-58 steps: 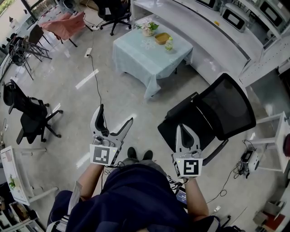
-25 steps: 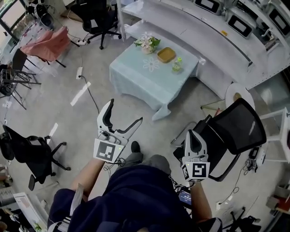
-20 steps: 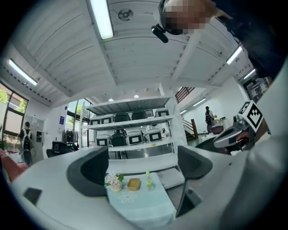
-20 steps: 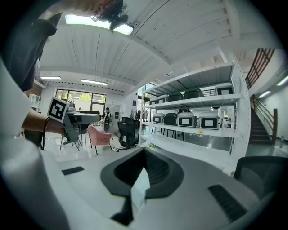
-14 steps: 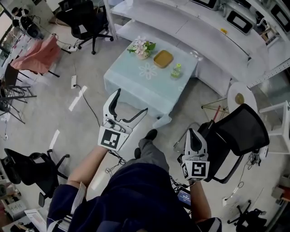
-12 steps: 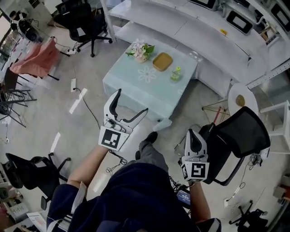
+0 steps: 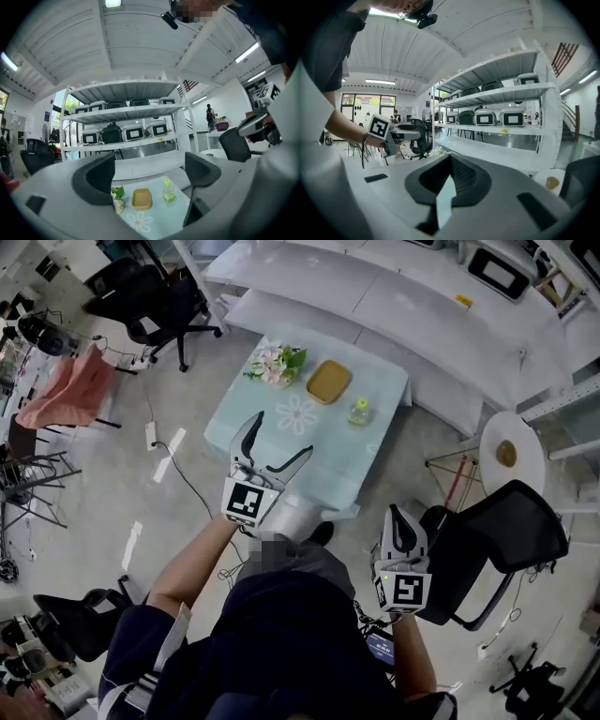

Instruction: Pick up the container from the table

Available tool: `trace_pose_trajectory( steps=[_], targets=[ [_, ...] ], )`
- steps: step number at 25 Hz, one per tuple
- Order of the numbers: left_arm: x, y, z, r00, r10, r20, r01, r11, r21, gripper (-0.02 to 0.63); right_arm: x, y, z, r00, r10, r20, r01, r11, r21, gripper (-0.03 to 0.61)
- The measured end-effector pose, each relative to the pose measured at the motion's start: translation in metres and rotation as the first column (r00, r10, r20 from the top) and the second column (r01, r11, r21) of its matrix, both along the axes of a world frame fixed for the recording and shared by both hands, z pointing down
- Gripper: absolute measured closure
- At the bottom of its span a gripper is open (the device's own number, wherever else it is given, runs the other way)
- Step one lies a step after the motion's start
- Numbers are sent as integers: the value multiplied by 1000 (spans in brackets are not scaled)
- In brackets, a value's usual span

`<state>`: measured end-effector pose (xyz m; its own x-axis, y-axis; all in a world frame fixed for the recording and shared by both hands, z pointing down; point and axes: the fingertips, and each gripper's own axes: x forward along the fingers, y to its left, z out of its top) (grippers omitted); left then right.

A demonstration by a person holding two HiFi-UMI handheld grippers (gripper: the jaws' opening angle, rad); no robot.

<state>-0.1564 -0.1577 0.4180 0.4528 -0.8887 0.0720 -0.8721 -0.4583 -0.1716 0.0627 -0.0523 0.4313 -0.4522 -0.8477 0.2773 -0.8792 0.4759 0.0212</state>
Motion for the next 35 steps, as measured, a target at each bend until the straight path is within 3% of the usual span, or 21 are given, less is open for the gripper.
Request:
trace_pose_trajectory(
  steps=[4, 11, 16, 23, 27, 35],
  targets=[
    [2, -45, 48, 1000, 24, 7, -23, 994, -104, 141, 0, -15, 3, 999, 29, -12, -30, 999, -13, 575],
    [6, -110, 119, 995, 90, 36, -80, 973, -214, 158, 0, -32, 14, 991, 124, -44, -127, 990, -57, 575],
    [8, -151, 163, 990, 138, 40, -121, 949, -292, 176, -7, -42, 26, 982, 176, -65, -182, 978, -103, 575],
    [5, -199, 225, 986, 157, 54, -122, 905, -407, 195, -17, -59, 37, 972, 221, -74, -231, 961, -152, 575],
    [2, -218, 264, 984, 159, 80, -103, 875, -472, 206, -17, -58, 51, 967, 224, -124, -247, 942, -226, 575],
    [-3, -245, 313, 987, 133, 90, -61, 831, -553, 244, -25, -74, 52, 963, 259, -69, -268, 944, -194, 575]
  ],
)
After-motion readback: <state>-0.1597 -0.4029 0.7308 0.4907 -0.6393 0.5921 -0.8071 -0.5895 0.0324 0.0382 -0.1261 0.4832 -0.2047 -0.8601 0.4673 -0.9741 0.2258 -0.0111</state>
